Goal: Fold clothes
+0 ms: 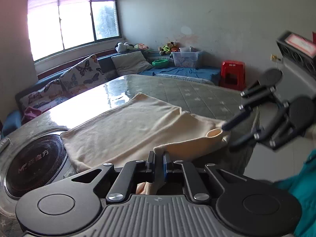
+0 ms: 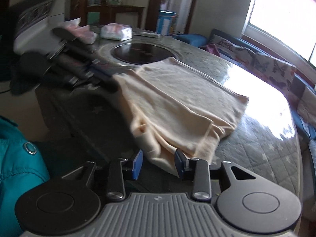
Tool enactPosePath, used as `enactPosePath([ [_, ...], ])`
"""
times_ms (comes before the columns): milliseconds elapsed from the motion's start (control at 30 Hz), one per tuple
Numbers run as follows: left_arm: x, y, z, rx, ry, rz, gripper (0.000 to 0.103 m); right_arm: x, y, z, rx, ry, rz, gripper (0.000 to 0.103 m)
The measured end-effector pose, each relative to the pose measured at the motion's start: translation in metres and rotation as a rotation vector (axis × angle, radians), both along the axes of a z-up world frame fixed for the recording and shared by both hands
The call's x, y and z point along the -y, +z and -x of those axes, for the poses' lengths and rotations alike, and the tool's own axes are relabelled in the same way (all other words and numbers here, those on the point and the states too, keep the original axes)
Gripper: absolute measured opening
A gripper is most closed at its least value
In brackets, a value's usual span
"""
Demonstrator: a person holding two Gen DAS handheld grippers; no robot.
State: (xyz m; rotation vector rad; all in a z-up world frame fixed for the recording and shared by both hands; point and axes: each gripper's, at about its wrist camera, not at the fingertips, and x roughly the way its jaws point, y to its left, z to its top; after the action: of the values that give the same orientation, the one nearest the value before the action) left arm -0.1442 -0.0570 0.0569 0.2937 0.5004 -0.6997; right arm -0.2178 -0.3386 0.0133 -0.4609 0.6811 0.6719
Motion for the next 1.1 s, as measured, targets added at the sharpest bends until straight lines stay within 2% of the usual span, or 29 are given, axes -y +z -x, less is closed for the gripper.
enactPosePath([
  [200, -0.003, 0.005, -0.015, -0.020, -0.005, 0.014, 0.008, -0.014, -0.004, -0.006, 0.078, 0.048, 0.040, 0.041],
  [367, -0.004, 0.004, -0.015, -0.038, -0.013, 0.022, 0.008, -0.023, -0.015, -0.024, 0.083, 0.087, 0.065, 0.041],
  [433, -0.006, 0.004, -0.016, -0.050, -0.011, 0.030, 0.008, -0.026, -0.019, -0.031, 0.068, 0.094, 0.066, 0.036],
  [500, -0.007, 0.003, -0.015, -0.056, -0.011, 0.031, 0.009, -0.026, -0.021, -0.037, 0.043, 0.089, 0.068, 0.023],
  [533, -0.007, 0.002, -0.014, -0.059, -0.011, 0.029, 0.010, -0.026, -0.021, -0.039, 0.035, 0.088, 0.063, 0.021],
  [600, -0.009, 0.000, -0.009, -0.061, -0.008, 0.026, 0.012, -0.025, -0.017, -0.047, 0.004, 0.081, 0.037, 0.015],
  [733, -0.014, -0.004, -0.001, -0.058, 0.001, 0.016, 0.022, -0.021, -0.010, -0.059, -0.047, 0.049, -0.019, 0.012],
  [800, -0.017, -0.006, 0.004, -0.053, 0.007, 0.013, 0.033, -0.020, -0.006, -0.065, -0.062, 0.034, -0.038, 0.012],
  [833, -0.018, -0.006, 0.006, -0.046, 0.011, 0.007, 0.042, -0.020, -0.004, -0.067, -0.068, 0.030, -0.046, 0.011],
  [867, -0.019, -0.008, 0.009, -0.041, 0.012, 0.002, 0.045, -0.020, -0.002, -0.069, -0.072, 0.027, -0.052, 0.011],
  [1100, -0.019, -0.023, 0.023, -0.006, 0.010, -0.067, 0.047, -0.022, 0.008, -0.082, -0.093, 0.006, -0.071, 0.011],
])
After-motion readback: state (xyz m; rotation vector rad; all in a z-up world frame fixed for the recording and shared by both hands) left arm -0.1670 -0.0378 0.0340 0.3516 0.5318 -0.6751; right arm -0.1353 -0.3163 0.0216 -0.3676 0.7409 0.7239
